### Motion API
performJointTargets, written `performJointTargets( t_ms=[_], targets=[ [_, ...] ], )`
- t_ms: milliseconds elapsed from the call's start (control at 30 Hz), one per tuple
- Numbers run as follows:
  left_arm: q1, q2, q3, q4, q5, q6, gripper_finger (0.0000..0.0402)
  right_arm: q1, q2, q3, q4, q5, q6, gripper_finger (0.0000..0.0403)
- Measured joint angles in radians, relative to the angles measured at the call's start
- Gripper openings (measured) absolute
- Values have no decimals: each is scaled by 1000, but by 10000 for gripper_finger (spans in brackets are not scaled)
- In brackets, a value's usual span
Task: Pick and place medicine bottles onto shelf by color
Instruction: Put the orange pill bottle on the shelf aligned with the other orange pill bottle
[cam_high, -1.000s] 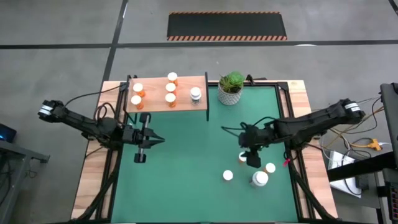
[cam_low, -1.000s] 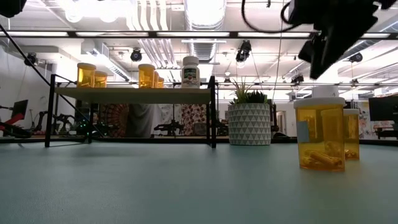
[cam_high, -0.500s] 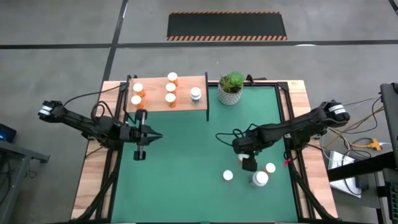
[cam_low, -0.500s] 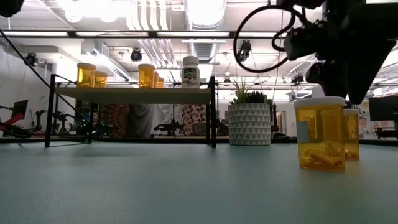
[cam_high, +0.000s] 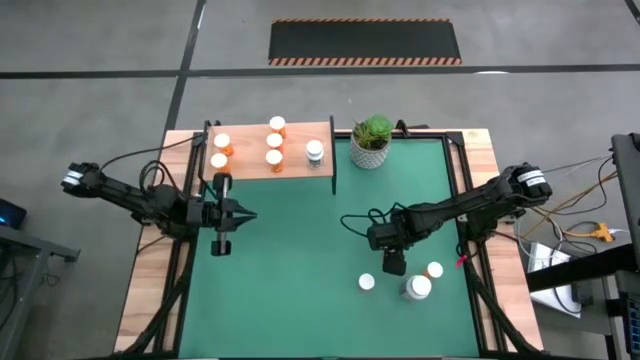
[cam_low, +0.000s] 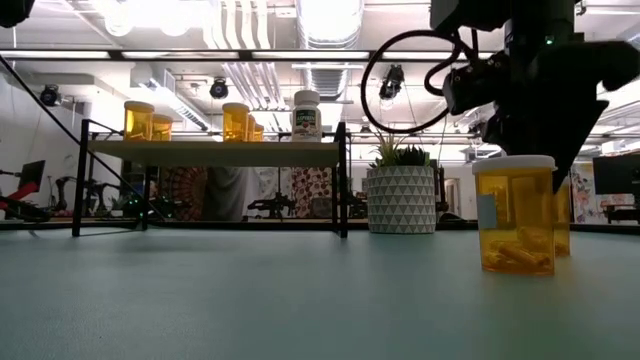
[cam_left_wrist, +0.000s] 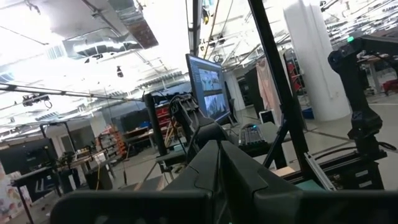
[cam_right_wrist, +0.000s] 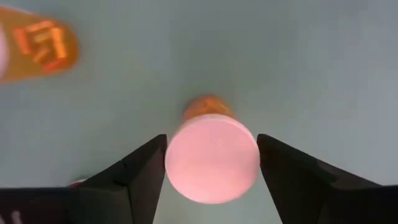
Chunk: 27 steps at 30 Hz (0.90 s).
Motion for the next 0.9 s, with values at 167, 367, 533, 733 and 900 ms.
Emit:
performJointTargets(
  t_ms=[167, 367, 533, 733, 900],
  targets=[
    [0, -22, -21, -1, 0, 1, 2, 0, 6, 0, 1, 19, 13, 209],
    [0, -30, -39, 0, -13, 0, 2, 0, 0, 0, 1, 19, 23, 196],
    [0, -22, -45, 0, -20, 1, 2, -6, -13, 59, -9, 25, 21, 212],
    [0, -19, -45, 1, -21, 0, 1, -46, 30, 201, 0, 101, -70, 208],
    [0, -20, -45, 2, -21, -1, 2, -84, 161, 342, 41, 96, -211, 202]
  ],
)
